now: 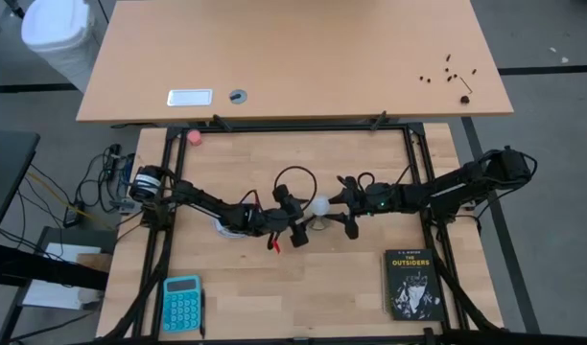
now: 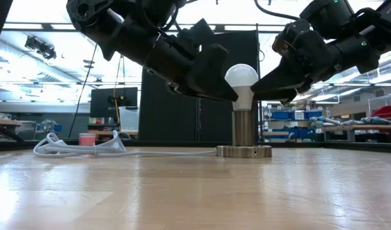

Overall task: Screw lightbulb
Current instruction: Insert the white lightbulb into the silver lamp

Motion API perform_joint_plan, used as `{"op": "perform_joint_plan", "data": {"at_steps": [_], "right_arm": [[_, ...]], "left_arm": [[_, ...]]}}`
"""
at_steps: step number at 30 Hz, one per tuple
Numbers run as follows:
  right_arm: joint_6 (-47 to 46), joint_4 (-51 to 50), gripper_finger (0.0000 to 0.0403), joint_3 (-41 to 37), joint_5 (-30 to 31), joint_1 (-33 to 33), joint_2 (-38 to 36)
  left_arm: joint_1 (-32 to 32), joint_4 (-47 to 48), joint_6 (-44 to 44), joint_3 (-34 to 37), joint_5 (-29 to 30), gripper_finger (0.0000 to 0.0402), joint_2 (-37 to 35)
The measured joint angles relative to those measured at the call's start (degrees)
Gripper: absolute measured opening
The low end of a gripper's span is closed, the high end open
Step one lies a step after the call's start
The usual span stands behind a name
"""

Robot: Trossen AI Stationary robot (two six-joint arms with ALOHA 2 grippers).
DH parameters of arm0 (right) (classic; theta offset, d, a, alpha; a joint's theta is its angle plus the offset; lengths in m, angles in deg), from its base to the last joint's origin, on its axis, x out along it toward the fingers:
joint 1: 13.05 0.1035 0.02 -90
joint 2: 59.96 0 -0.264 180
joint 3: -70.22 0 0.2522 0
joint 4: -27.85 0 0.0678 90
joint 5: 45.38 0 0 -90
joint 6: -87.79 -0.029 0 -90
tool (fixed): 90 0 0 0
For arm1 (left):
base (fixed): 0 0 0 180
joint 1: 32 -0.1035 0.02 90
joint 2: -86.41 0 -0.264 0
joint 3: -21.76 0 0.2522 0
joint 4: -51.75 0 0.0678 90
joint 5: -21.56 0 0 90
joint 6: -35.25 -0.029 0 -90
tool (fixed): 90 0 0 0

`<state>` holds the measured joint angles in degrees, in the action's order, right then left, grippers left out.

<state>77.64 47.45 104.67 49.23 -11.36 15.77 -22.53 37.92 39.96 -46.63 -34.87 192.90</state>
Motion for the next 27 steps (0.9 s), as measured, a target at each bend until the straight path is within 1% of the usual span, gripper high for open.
{"op": "perform_joint_plan", "data": {"at_steps": [4, 8, 19, 27], "right_arm": [[-0.13, -0.87, 0.0229, 0.0, -0.14, 0.0, 0.0], [-0.16, -0.94, 0.0229, 0.0, -0.14, 0.0, 0.0], [-1.32, -1.14, 0.0229, 0.0, -1.04, 0.14, 0.0], [-1.8, -2.33, 0.0229, 0.0, -1.24, 1.38, 0.0]], "left_arm": [[-0.48, 0.0, -0.51, 0.0, 0.35, 0.0252, 0.0], [-0.71, 0.04, -0.93, 0.0, 2.86, 0.0252, 0.0], [-1.28, -0.2, -1.73, 0.0, 2.33, 0.0252, 0.0], [-1.97, 0.02, -1.9, 0.0, 2.31, 0.0252, 0.0]]}}
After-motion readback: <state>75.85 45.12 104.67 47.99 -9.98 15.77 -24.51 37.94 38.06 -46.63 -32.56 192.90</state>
